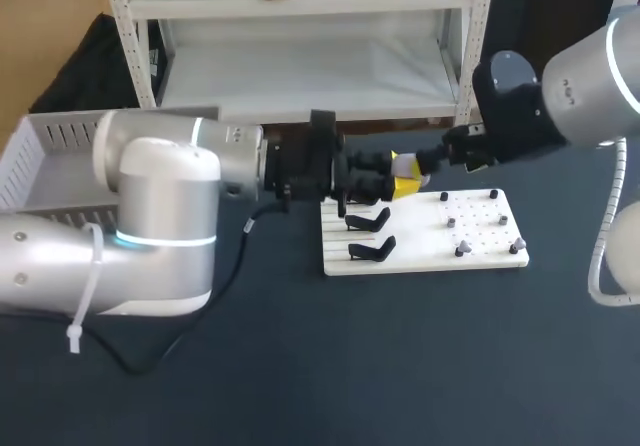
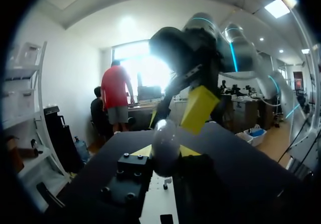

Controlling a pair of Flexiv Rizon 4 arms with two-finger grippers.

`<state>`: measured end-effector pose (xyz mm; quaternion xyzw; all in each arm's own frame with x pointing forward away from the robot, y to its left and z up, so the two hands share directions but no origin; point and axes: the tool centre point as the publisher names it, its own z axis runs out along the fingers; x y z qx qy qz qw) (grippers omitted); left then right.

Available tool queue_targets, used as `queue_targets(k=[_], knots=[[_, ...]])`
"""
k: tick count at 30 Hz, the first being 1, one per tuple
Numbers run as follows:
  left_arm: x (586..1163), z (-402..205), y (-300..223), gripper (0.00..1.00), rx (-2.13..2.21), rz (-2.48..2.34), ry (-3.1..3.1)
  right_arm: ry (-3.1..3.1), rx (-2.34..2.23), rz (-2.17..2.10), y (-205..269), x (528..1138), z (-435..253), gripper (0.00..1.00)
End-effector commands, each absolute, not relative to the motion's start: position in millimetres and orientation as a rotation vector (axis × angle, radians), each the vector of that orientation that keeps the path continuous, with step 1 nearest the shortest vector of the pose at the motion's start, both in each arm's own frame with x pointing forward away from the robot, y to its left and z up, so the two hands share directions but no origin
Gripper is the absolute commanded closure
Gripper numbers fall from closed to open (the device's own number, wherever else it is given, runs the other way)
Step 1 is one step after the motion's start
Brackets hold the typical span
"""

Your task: Pick up each earbud case from the left stands, insert the matching earbuds, close the lid, and place the case in the box.

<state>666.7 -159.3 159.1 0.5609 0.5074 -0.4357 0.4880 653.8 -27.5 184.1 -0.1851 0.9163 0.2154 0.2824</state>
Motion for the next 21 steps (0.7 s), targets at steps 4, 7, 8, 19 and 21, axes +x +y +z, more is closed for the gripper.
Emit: queue_targets(k=[4, 7, 8, 19, 21], knots=[[657, 163, -158, 1.0, 1.358, -1.044, 1.227, 2.453, -0.468, 0.566, -33, 651, 182, 0.0], [655, 163, -158, 1.0, 1.358, -1.044, 1.222, 2.455, -0.464, 0.568, -34, 652, 181, 0.0], [654, 163, -158, 1.0, 1.359, -1.044, 1.221, 2.455, -0.464, 0.569, -34, 652, 181, 0.0], [657, 155, -155, 1.0, 1.351, -1.04, 1.244, 2.421, -0.494, 0.566, -29, 652, 192, 0.0], [658, 154, -152, 1.0, 1.345, -1.038, 1.251, 2.414, -0.494, 0.56, -30, 651, 195, 0.0]])
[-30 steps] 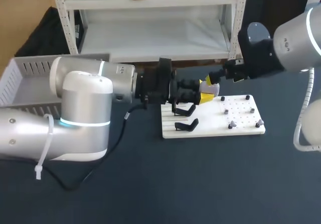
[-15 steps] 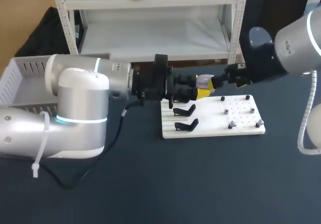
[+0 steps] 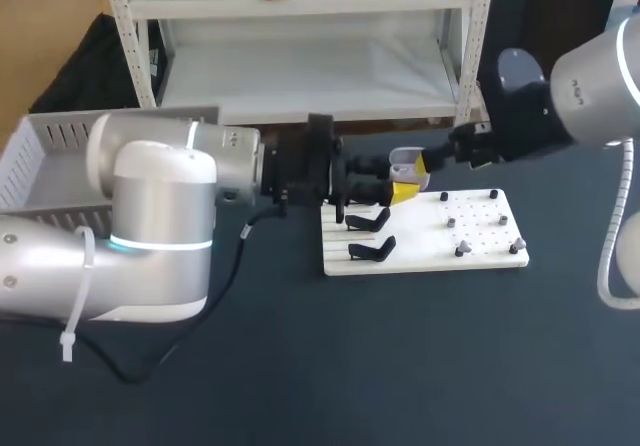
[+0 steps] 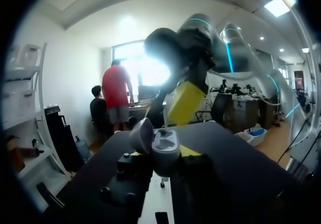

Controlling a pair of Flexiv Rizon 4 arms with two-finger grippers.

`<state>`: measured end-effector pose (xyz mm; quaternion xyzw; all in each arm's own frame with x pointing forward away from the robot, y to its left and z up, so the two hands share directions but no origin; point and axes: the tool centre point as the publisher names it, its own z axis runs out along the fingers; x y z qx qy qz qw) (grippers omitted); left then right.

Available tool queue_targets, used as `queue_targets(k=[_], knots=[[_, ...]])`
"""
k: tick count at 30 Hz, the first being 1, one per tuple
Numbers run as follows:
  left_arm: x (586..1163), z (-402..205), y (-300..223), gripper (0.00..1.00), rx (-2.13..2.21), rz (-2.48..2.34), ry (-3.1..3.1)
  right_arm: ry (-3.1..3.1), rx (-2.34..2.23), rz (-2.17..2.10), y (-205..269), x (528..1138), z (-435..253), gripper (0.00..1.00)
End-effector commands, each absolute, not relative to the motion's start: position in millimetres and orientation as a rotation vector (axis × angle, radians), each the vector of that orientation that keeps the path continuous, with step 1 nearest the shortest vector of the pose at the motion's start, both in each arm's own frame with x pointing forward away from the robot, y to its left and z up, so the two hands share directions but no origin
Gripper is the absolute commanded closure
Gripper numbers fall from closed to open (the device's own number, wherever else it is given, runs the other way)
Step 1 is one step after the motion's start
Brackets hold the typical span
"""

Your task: Pick up each earbud case from the left stands, insert the matching earbuds, close the lid, and place the case in the box.

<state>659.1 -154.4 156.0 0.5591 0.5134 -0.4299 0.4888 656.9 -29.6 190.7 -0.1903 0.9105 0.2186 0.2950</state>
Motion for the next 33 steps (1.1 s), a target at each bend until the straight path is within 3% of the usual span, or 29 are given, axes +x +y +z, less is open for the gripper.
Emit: queue_targets(k=[1, 13, 33], knots=[[659, 155, -150, 1.0, 1.342, -1.036, 1.253, 2.41, -0.494, 0.554, -31, 650, 196, 0.0], [667, 160, -135, 1.0, 1.33, -1.053, 1.24, 2.361, -0.515, 0.361, -68, 642, 183, 0.0], [690, 143, -166, 1.0, 1.332, -1.085, 1.24, 2.459, -0.407, 0.056, -124, 620, 133, 0.0]])
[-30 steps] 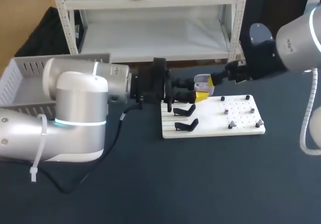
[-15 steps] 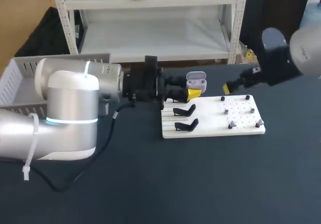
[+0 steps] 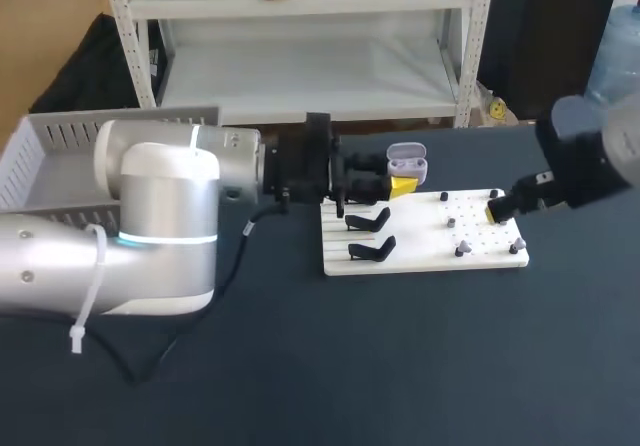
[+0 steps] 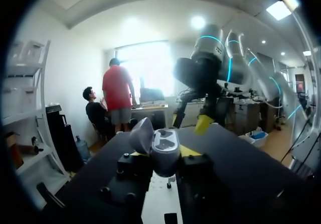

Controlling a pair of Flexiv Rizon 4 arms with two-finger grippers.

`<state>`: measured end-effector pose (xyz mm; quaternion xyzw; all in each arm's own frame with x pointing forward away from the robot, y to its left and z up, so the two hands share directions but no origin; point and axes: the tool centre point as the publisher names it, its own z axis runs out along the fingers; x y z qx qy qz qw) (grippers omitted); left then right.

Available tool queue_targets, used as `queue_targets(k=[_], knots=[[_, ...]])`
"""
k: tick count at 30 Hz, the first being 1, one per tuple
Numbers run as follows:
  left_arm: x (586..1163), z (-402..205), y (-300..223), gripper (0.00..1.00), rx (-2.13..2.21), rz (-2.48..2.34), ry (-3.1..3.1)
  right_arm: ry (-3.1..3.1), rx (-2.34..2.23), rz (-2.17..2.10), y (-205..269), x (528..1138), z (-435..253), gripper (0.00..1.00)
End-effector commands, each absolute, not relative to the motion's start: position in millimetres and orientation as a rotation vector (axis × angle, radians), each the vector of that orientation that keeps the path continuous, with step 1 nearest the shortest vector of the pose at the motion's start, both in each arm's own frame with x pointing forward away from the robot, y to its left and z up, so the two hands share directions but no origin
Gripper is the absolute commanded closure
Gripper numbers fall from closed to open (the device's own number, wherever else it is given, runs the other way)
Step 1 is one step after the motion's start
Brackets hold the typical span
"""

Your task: Pick up each earbud case from the left stands, insert the matching earbuds, close the lid, and place the case in the box.

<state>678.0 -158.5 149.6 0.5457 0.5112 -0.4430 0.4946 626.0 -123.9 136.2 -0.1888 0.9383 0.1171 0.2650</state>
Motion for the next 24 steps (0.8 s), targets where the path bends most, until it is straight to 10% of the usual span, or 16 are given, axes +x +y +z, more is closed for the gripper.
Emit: queue_targets(k=[1, 24], knots=[[691, 140, -166, 1.0, 1.33, -1.086, 1.25, 2.456, -0.411, 0.05, -125, 620, 132, 0.0], [693, 131, -162, 1.0, 1.329, -1.079, 1.305, 2.459, -0.344, -0.067, -136, 619, 127, 0.0]])
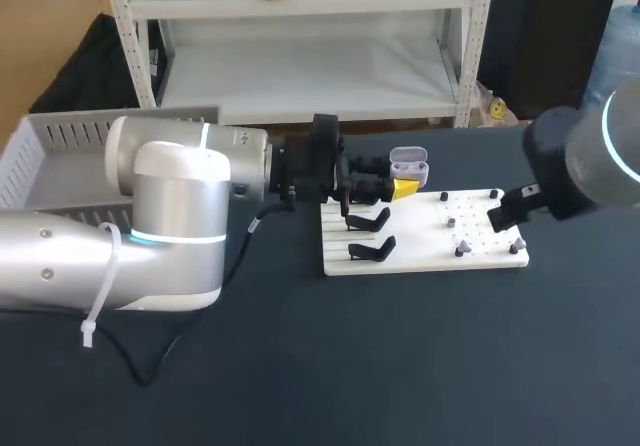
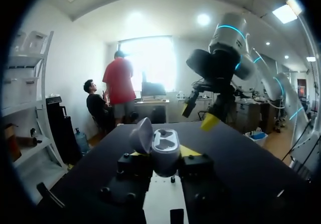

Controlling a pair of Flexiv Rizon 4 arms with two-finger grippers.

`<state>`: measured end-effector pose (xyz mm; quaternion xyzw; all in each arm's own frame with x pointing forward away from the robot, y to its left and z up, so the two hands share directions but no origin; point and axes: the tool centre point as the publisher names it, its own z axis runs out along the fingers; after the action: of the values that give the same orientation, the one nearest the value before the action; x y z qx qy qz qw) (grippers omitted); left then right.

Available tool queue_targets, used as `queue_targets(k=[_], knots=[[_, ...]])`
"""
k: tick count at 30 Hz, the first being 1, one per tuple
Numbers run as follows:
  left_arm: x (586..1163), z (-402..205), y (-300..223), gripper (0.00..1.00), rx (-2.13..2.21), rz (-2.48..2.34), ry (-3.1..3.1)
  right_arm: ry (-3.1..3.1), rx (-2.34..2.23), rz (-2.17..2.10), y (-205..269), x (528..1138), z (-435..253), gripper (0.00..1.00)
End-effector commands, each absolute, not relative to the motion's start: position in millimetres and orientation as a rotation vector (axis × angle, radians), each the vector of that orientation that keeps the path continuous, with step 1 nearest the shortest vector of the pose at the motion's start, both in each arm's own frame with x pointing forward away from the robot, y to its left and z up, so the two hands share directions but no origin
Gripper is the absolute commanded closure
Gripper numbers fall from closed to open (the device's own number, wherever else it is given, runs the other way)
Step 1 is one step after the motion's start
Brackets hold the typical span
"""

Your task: Pick up each earbud case from the left stands, insert the matching earbuds, close the lid, and place the case in the box.

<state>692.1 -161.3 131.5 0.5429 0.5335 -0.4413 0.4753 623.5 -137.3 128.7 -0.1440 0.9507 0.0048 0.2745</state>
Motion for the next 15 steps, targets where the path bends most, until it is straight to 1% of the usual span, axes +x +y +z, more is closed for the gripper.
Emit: queue_targets(k=[1, 6, 15], knots=[[693, 131, -162, 1.0, 1.329, -1.079, 1.305, 2.459, -0.344, -0.067, -136, 619, 127, 0.0], [693, 131, -162, 1.0, 1.329, -1.079, 1.305, 2.459, -0.344, -0.067, -136, 619, 127, 0.0], [693, 131, -162, 1.0, 1.329, -1.079, 1.305, 2.512, -0.552, -0.021, -166, 623, 111, 0.0]])
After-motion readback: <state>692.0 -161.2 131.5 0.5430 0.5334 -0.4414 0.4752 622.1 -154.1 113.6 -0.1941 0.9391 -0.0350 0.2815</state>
